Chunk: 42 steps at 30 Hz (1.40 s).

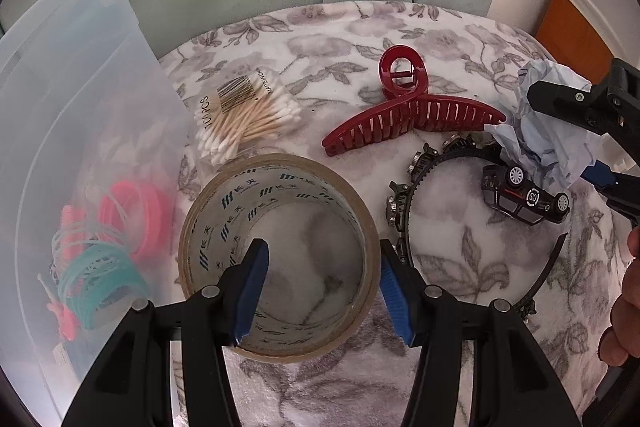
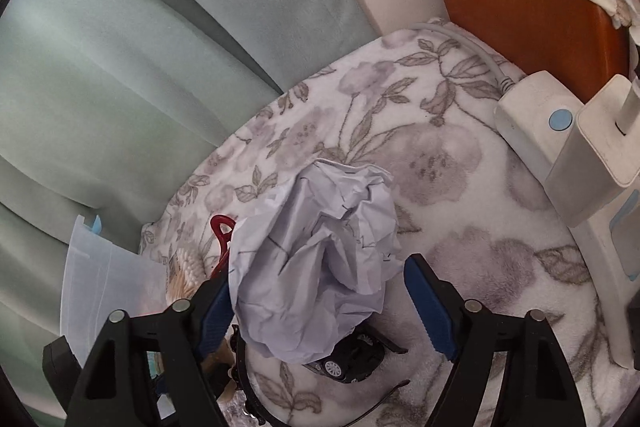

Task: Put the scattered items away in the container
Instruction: 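Grasp the tape roll rim with the left tool while the right grasps the crumpled paper, then carry the tape roll and crumpled paper over the clear box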

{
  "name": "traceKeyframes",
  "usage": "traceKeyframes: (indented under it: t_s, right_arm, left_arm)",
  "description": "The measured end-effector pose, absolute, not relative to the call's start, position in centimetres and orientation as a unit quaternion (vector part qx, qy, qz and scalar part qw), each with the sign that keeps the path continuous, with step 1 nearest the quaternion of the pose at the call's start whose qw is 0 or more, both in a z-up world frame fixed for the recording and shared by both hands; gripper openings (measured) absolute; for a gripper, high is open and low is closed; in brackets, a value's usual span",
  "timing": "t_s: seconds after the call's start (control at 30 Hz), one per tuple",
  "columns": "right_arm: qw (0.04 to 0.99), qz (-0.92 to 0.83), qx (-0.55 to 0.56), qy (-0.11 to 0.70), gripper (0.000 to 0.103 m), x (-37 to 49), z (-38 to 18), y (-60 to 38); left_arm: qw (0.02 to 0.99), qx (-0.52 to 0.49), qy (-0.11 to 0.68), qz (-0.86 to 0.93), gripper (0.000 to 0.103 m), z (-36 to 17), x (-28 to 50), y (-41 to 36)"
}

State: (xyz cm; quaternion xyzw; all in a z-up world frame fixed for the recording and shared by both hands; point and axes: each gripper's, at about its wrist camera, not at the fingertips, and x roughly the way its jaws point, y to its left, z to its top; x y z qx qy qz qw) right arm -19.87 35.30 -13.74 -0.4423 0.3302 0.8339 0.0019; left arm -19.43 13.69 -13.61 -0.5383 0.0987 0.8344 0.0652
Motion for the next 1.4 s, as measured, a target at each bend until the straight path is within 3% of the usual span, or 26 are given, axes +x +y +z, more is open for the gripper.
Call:
traceKeyframes:
  t_s: [0.2,0.47,1.0,1.4]
  right_arm:
    - [0.011,0.823,-0.44,0.36,0.065,-19.5,-13.6,36.4]
    - [0.014,0.833,-0.415,0.366,0.061,-18.0,-11.3,37.1]
    - [0.006,0.822,-0.388,0.416,0.061,-9.7,-8.4,36.5]
    - [-0.02,0.855,-0.342,0.389,0.061,-5.6,-3.0,34.6]
  left_arm:
    - [0.08,-0.548,0.08,0.829,0.025,-13.6,-19.2,14.2]
    - [0.081,-0.558,0.059,0.824,0.011,-12.7,-18.5,13.8]
    - [0.093,-0.55,0.027,0.829,0.012,-8.9,-12.9,12.4]
    - [0.095,-0.521,0.002,0.848,0.012,-4.4,-9.5,11.9]
